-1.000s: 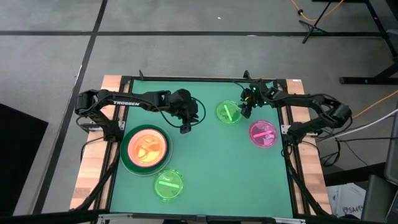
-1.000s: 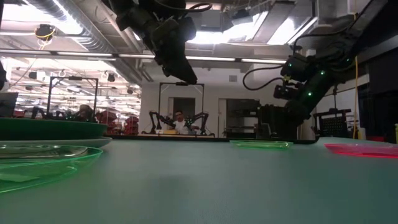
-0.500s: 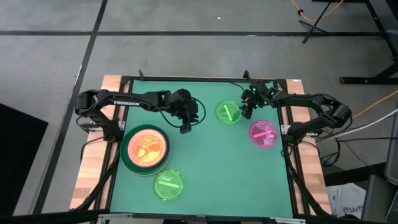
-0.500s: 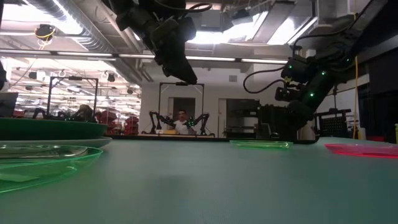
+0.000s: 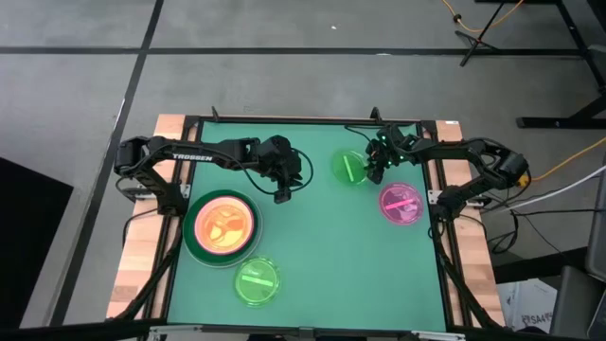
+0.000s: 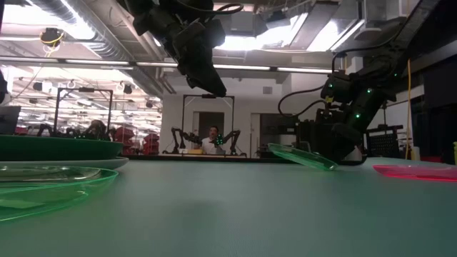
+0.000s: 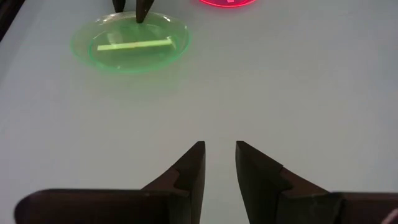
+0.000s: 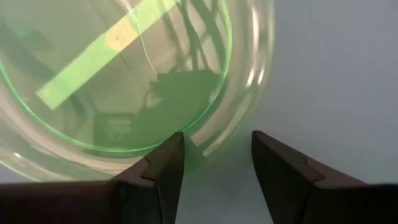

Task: Stack plastic plates
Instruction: Stack the top light green plate on top of the orange plate

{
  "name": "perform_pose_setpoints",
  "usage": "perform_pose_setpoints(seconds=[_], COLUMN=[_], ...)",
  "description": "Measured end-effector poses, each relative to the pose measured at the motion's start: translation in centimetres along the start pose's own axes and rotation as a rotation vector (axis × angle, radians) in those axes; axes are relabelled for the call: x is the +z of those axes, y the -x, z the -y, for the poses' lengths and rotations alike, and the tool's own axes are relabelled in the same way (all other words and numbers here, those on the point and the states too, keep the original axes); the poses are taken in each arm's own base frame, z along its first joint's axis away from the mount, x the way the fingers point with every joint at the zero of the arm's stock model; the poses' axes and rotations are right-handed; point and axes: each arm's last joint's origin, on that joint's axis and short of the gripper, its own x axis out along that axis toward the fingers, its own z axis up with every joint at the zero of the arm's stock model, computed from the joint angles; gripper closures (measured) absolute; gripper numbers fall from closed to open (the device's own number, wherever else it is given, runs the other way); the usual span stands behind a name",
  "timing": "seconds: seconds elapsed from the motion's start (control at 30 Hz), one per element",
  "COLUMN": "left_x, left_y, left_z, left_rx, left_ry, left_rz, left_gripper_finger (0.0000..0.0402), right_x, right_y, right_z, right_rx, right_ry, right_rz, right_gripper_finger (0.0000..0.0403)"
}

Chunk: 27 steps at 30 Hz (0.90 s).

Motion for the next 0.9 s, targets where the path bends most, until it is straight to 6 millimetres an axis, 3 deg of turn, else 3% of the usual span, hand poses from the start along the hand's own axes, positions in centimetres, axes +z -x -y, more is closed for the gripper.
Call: perform_pose_setpoints(seconds=[0.9], left_x=[0.00], left_y=[0.00], left_z=[0.00], left_rx=[0.000], left_ry=[0.000], left_rz=[0.000], left_gripper_finger=[0.0319], right_x=[0.03], right_y=[-0.02], right_z=[-0.10], right_rx=[0.031], right_ry=[0.016], right_rz=[0.009], right_gripper_finger=[0.0221])
